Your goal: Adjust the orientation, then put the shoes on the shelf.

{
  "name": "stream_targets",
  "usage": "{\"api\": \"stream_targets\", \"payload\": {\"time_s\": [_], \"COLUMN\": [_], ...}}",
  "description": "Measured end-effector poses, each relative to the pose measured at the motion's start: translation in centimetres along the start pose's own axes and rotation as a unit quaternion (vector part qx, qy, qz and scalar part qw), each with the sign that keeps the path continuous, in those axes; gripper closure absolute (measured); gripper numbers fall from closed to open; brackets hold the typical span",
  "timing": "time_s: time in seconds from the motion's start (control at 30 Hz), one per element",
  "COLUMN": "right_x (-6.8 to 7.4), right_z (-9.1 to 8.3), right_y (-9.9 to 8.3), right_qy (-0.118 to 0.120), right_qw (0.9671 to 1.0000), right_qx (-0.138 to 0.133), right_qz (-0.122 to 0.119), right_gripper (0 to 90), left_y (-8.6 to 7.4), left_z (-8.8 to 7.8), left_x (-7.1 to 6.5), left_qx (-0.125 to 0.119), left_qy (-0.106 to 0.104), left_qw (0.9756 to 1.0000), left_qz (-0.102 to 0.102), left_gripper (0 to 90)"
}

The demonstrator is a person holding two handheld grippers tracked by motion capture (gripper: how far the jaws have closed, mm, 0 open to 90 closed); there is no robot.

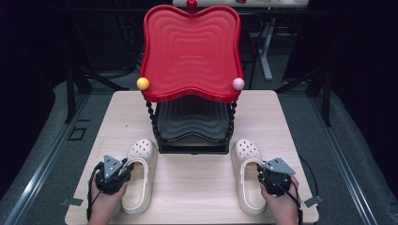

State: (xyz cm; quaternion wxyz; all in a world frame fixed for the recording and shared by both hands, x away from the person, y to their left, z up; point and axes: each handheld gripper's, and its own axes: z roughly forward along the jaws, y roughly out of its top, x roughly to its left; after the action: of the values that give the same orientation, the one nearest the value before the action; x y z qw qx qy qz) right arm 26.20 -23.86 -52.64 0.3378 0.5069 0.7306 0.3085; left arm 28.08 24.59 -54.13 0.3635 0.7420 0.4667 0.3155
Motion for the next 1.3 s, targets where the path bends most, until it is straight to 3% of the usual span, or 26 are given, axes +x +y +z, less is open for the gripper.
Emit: {"api": "stream_targets", "payload": {"time_s": [0.27,0.53,1.07,1.3], "right_x": [0.1,0.0,-0.2,-0.3], "right_z": [-0.3,-0.8,-2.2,-2.8], "right_y": [0.0,-0.1,0.0,0.2], "right_qy": [0.002,0.006,0.0,0.001], "right_qw": [0.9998,0.9993,0.9992,0.9992], "right_qx": [0.004,0.008,-0.003,-0.011], "right_qz": [0.019,0.037,0.039,0.039], "right_gripper": [74.6,74.7,75.1,75.1], "left_y": [0.0,0.0,0.1,0.3], "left_z": [-0.1,-0.6,-2.4,-3.0], "left_x": [0.1,0.5,0.6,0.8], "left_qx": [0.0,0.0,-0.014,-0.022], "left_qy": [0.004,0.003,-0.011,-0.014], "left_qw": [1.0,1.0,0.9997,0.9996], "left_qz": [0.007,-0.006,-0.016,-0.01], "left_gripper": [72.0,74.8,75.4,75.5]}}
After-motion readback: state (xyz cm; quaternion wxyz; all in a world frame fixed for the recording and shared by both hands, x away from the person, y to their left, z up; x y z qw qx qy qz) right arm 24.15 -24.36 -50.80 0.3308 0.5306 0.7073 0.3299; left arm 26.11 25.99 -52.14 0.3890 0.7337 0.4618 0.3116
